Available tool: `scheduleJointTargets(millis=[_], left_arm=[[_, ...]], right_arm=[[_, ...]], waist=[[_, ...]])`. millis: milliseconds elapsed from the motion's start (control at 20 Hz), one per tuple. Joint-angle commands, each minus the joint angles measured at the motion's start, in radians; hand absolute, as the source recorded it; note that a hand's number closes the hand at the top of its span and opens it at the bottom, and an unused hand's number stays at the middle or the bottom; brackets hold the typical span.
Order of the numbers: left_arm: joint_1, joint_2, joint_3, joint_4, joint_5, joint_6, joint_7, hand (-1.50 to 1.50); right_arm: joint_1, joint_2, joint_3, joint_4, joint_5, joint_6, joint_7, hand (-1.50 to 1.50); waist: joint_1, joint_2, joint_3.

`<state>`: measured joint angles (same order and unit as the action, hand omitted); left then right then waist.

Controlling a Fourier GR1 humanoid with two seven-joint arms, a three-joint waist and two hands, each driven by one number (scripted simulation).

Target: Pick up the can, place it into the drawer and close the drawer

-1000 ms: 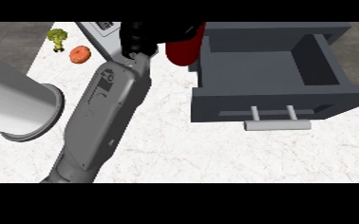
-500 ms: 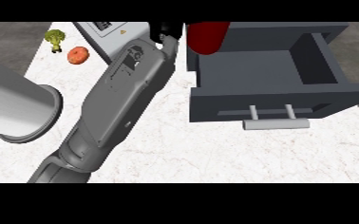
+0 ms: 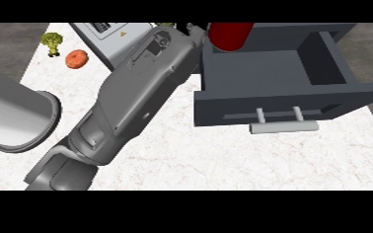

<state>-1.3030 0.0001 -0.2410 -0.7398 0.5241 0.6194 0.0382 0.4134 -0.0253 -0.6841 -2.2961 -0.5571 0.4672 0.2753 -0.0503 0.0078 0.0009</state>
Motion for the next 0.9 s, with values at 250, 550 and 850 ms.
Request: scheduleJointTargets(millis=[250, 550, 850], left_arm=[[-0.051, 0.000, -0.138, 0.127, 0.162, 0.055, -0.093, 1.50], [-0.051, 0.000, -0.223, 0.146, 0.276, 0.090, -0.107, 1.50], [-0.107, 0.000, -0.278, 0.261, 0.298, 0.093, -0.115, 1.50]], right_arm=[[-0.033, 0.003, 0.018, -0.034, 0.007, -0.018, 0.035, -1.50], [-0.086, -0.006, 0.029, 0.022, 0.026, -0.038, 0.032, -1.50], [-0.057, -0.006, 0.019, -0.010, 0.003, -0.029, 0.046, -1.50]], waist=[[-0.016, 0.004, 0.000], [-0.022, 0.006, 0.001], [-0.051, 0.013, 0.002]])
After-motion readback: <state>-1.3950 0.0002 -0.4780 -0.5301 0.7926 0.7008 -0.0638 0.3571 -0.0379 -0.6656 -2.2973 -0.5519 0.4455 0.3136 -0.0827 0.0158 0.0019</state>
